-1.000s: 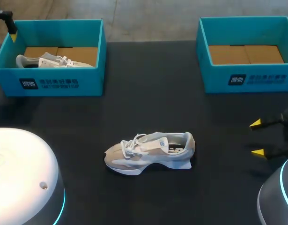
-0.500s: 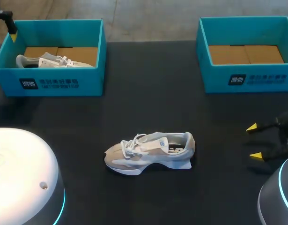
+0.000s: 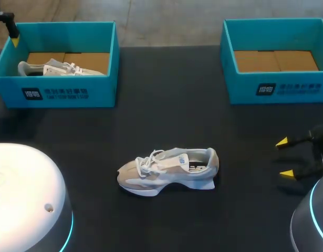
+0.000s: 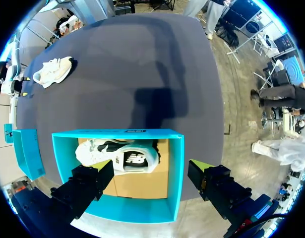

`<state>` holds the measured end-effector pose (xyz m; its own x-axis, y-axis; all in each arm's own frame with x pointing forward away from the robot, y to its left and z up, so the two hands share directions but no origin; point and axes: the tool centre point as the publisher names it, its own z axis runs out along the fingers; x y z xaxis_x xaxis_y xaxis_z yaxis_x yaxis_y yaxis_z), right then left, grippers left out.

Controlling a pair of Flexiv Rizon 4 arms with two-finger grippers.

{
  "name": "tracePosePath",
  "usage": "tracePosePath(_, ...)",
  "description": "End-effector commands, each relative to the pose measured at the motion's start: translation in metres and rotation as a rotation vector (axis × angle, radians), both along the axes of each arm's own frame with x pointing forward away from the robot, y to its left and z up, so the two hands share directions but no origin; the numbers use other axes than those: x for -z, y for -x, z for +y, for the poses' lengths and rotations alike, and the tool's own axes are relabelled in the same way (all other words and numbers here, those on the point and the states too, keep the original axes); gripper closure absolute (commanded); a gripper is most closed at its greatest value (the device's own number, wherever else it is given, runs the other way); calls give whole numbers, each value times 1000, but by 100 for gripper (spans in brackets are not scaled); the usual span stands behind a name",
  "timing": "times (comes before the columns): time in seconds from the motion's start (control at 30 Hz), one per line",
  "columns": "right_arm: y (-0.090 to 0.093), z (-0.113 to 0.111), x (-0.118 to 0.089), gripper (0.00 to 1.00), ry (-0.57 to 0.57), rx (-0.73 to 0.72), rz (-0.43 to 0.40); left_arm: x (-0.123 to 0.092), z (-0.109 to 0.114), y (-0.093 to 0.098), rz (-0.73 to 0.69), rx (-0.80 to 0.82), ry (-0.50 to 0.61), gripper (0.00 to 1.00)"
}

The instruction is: Take the shoe out of the shoebox, open the shoe tongue, remove and reinsert the insole, then place the shoe into the shoebox

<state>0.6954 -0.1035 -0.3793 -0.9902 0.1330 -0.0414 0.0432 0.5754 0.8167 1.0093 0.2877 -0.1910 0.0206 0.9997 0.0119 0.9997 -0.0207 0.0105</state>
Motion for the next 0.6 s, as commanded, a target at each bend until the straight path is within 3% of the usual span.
tracePosePath(0.03,0,1,-1,0,4,1,0,-1,0,0,0,1,-3,0)
tracePosePath(0.13,0,1,-1,0,4,1,0,-1,0,0,0,1,-3,0)
tracePosePath(0.4,7,27,0,0,19,48,21,-1,0,0,0,1,-3,0)
tracePosePath(0.6,16,50,-6,0,-18,34,-11,-1,0,0,0,1,-3,0)
